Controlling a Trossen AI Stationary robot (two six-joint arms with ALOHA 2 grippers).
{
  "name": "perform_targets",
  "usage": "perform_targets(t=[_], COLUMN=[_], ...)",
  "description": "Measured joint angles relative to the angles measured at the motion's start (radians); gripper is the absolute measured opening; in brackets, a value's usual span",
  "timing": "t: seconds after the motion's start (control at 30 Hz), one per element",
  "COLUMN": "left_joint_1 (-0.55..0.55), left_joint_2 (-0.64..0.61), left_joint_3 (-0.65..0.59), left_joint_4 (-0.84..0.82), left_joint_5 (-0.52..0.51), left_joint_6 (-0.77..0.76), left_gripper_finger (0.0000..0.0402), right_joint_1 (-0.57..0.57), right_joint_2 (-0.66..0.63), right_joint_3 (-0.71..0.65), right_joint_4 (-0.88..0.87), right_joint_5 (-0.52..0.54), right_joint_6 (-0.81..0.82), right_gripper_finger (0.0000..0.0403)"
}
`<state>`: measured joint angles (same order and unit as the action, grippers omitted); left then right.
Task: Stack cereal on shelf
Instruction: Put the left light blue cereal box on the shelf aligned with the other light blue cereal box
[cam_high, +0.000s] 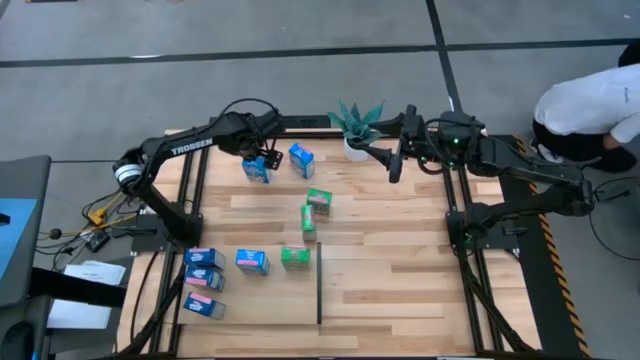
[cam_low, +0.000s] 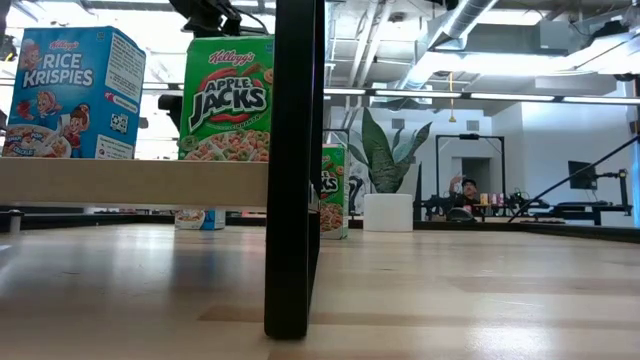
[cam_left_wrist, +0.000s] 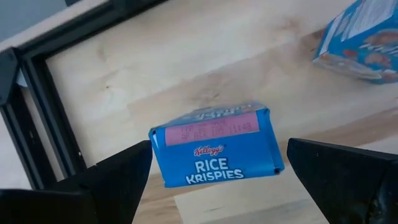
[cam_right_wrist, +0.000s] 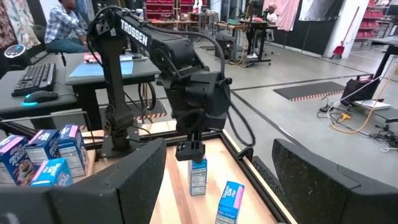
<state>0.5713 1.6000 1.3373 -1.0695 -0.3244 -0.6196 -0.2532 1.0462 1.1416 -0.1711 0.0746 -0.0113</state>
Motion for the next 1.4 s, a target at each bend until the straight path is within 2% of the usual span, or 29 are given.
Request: perform_targets(t=[0.63,1.0,1.4], left_joint_1=[0.006,0.006,0.006], left_joint_2=[0.023,0.023,0.023], left_joint_3=[0.0,0.0,0.0], left_joint_4=[0.005,-0.039,-0.043], left_joint_5=[-0.021,-0.027,-0.039], left_joint_6=[-0.004,-0.079,-0.083], left_gripper_finger=[0.0364,0.0364,0.0364], right_joint_1=[-0.012,-0.012,-0.012], right_joint_2=[0.0,0.0,0.0], right_joint_3=[0.0,0.0,0.0], right_joint_4=[0.001,0.0,0.0], right_joint_5=[0.001,0.001,0.001], right_joint_6=[-0.027,-0.05,-0.053], right_gripper_finger=[0.0317,0.0317,0.0317])
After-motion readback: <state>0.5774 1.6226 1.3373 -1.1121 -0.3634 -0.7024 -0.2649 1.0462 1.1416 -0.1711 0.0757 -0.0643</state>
